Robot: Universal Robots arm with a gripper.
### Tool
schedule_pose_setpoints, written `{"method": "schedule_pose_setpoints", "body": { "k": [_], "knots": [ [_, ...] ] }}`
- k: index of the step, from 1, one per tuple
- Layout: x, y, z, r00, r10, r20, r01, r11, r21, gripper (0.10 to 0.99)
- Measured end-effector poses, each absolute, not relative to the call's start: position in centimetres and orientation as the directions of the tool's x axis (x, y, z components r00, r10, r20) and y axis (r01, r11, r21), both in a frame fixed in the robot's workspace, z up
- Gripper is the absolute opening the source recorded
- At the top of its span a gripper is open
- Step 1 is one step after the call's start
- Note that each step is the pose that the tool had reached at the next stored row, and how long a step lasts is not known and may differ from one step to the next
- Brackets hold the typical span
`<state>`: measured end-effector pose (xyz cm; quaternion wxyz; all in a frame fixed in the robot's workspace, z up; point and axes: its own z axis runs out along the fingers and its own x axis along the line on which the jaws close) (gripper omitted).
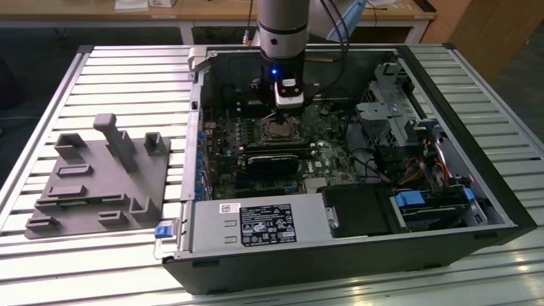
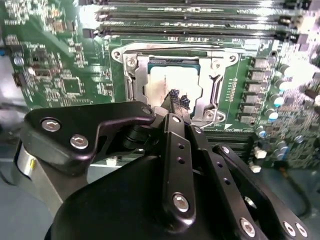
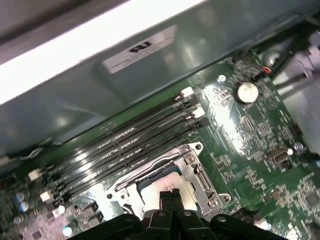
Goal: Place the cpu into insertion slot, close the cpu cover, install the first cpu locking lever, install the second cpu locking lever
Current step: 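Close the cpu cover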
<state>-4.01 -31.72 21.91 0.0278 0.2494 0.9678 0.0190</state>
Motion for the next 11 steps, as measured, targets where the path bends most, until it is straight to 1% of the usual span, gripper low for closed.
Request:
{"method": "schedule_pose_setpoints", "body": {
  "k": [6, 11],
  "knots": [
    [-4.01, -31.72, 21.90, -0.921, 0.387, -0.047, 0.385, 0.922, 0.045, 0.106],
    [-4.01, -31.72, 21.88, -0.948, 0.315, -0.051, 0.314, 0.949, 0.032, 0.106]
  ]
}}
